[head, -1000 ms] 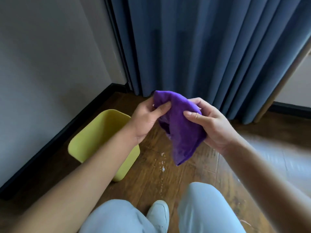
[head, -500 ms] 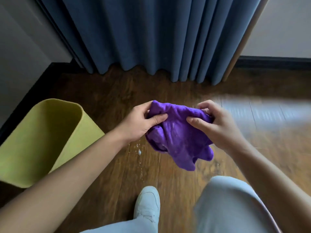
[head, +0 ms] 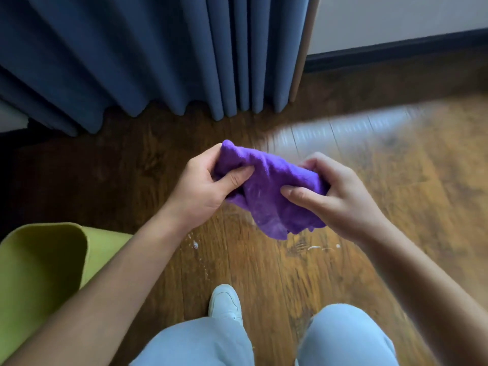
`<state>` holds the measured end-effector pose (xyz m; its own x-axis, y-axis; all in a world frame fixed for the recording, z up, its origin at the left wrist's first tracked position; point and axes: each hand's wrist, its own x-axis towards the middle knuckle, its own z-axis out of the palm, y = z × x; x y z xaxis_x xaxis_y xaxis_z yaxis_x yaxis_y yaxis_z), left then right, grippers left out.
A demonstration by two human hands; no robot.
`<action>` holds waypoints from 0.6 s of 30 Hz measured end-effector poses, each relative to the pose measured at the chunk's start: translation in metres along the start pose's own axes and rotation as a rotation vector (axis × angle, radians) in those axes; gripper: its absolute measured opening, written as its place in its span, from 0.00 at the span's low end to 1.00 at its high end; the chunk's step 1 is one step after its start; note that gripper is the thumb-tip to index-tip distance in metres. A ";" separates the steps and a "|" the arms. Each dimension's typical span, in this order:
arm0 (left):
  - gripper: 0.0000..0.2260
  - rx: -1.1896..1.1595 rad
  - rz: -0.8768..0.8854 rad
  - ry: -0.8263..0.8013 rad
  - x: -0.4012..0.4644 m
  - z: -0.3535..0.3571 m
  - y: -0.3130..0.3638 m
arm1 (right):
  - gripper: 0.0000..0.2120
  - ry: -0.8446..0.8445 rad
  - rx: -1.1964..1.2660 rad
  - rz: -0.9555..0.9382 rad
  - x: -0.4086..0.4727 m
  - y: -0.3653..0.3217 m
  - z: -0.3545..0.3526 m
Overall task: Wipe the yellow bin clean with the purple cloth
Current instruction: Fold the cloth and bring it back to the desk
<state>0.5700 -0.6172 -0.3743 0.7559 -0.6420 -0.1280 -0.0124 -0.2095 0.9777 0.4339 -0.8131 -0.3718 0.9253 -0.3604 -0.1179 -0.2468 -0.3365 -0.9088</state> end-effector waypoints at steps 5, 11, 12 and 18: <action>0.16 -0.024 0.001 0.111 0.001 0.000 0.083 | 0.09 0.068 0.094 0.034 -0.011 -0.079 -0.039; 0.22 -0.045 -0.035 0.164 -0.012 -0.004 0.192 | 0.10 0.169 0.131 0.016 -0.025 -0.193 -0.096; 0.23 -0.043 -0.044 0.173 -0.014 -0.006 0.212 | 0.10 0.173 0.132 0.017 -0.027 -0.214 -0.106; 0.31 0.187 0.034 0.335 -0.027 -0.018 0.348 | 0.13 0.184 0.103 -0.037 -0.036 -0.349 -0.157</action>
<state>0.5567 -0.6597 -0.0281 0.9246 -0.3810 -0.0043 -0.1370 -0.3431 0.9293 0.4418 -0.8194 0.0127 0.8625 -0.5058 -0.0175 -0.1747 -0.2652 -0.9482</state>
